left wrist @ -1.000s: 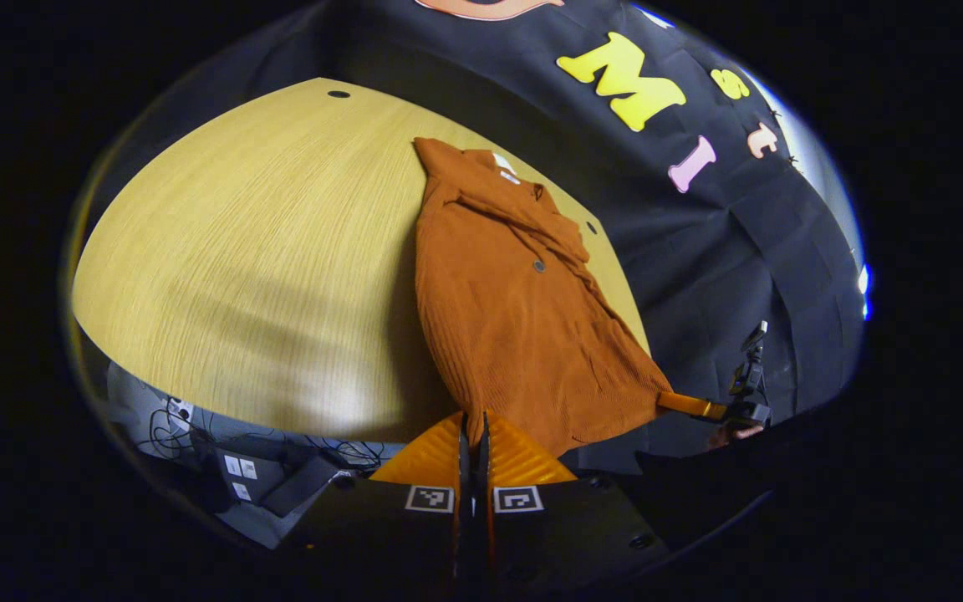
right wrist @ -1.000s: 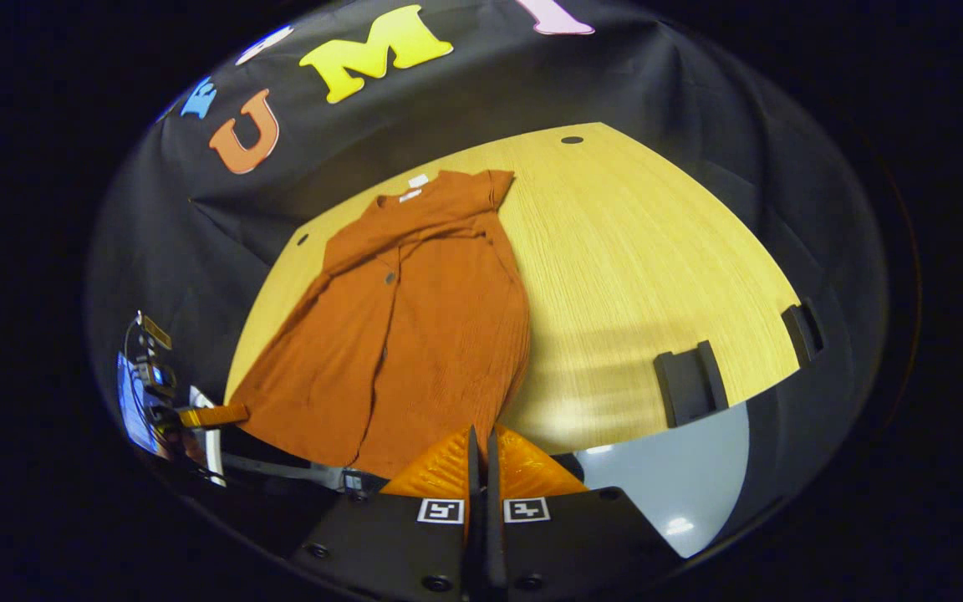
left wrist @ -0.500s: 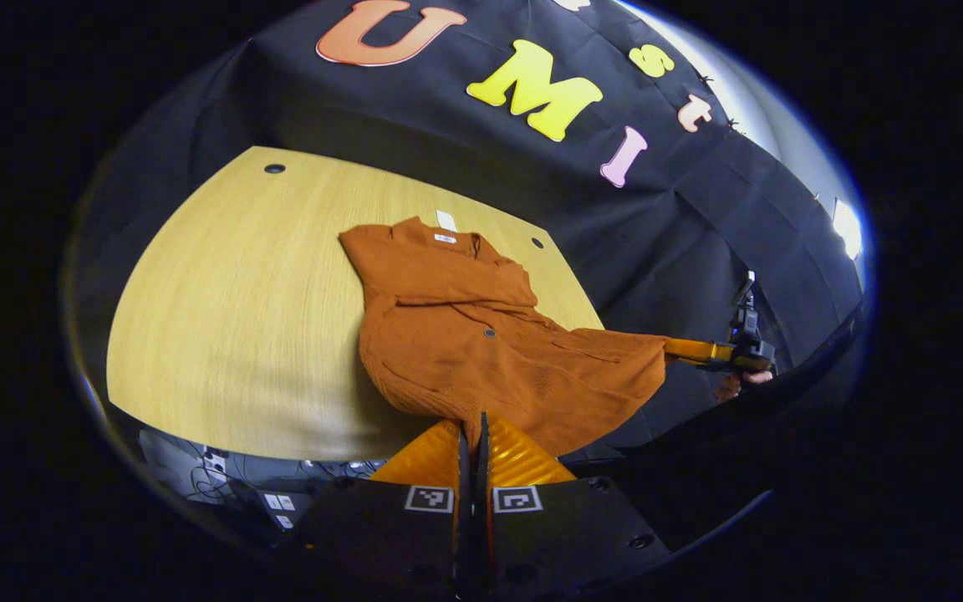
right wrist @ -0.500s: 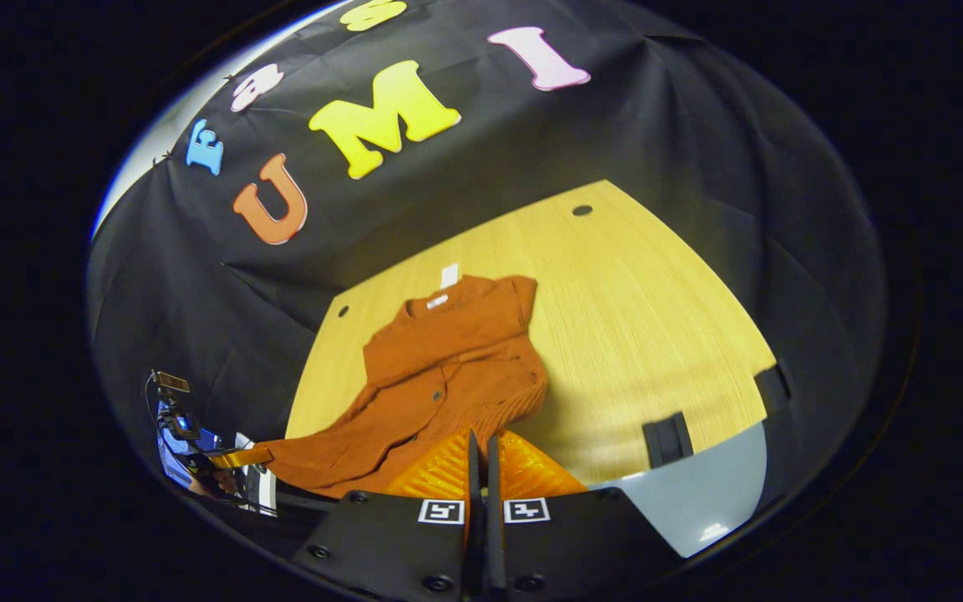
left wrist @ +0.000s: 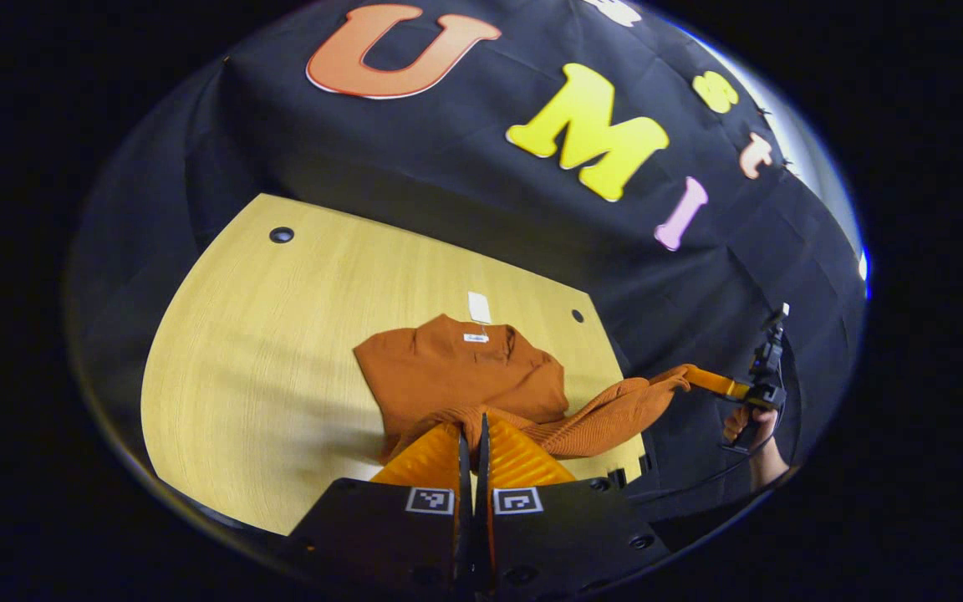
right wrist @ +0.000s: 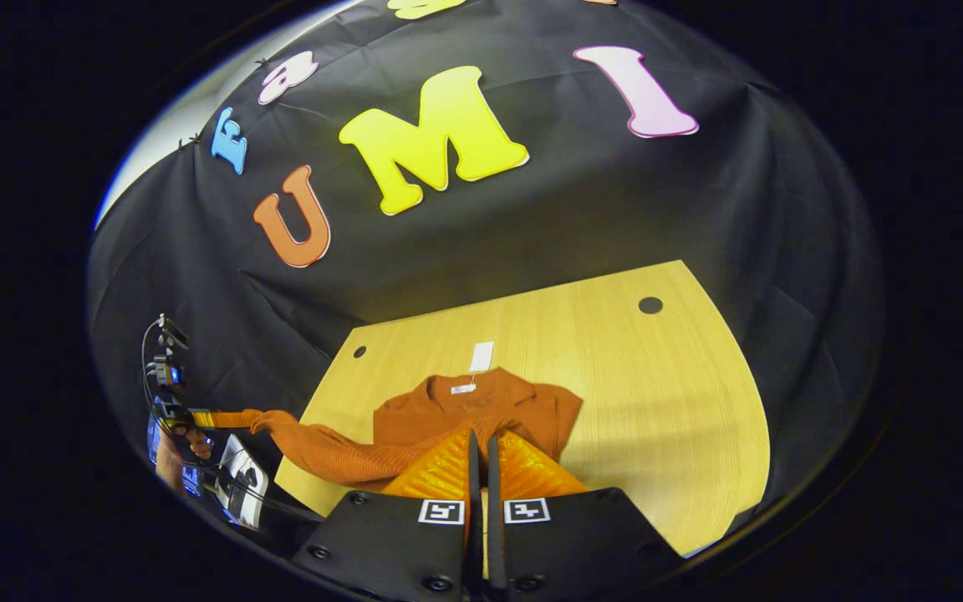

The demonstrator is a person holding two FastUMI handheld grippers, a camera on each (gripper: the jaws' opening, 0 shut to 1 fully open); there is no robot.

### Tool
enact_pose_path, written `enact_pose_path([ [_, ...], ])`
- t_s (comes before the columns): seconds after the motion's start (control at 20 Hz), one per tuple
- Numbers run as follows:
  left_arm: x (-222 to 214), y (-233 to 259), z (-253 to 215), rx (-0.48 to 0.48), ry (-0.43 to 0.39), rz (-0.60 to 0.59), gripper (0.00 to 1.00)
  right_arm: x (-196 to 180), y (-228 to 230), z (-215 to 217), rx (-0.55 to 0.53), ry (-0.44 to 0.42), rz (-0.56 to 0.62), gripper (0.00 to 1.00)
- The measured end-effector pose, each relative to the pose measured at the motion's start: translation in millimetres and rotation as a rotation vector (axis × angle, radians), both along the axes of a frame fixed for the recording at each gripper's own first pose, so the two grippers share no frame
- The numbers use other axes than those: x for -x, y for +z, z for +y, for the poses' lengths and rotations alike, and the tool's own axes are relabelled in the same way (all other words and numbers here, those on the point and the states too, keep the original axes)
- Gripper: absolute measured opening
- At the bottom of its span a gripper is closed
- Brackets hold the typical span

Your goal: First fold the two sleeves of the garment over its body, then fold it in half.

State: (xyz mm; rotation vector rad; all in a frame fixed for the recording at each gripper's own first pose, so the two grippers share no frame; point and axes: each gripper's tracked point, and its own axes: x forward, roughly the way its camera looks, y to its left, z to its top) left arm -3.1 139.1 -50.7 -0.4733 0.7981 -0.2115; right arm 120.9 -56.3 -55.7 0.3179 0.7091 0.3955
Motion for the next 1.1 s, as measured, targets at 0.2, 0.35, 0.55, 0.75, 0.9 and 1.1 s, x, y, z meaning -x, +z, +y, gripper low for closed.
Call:
enact_pose_path([
  [0.2,-102.7,-7.7,16.5,0.011,0.026,0.074,0.03,-92.1,-31.5,17.3,0.021,0.018,0.008,0.03],
  [0.35,-163.7,-52.9,30.0,-0.031,0.057,0.121,0.03,-151.2,-80.9,22.0,0.046,0.018,0.045,0.03],
  [0.55,-210.8,-127.3,24.8,-0.092,0.057,0.205,0.05,-193.8,-164.4,32.5,0.094,0.035,0.140,0.03],
  [0.75,-220.7,-158.1,19.6,-0.120,0.047,0.240,0.07,-214.3,-211.7,20.4,0.064,-0.042,0.244,0.03],
  [0.9,-229.8,-180.3,33.9,-0.112,0.059,0.257,0.16,-219.6,-216.5,4.4,0.067,-0.060,0.272,0.06],
  [1.1,-229.9,-171.4,56.6,-0.118,0.099,0.224,0.84,-232.4,-207.8,-15.9,0.063,-0.090,0.264,0.25],
])
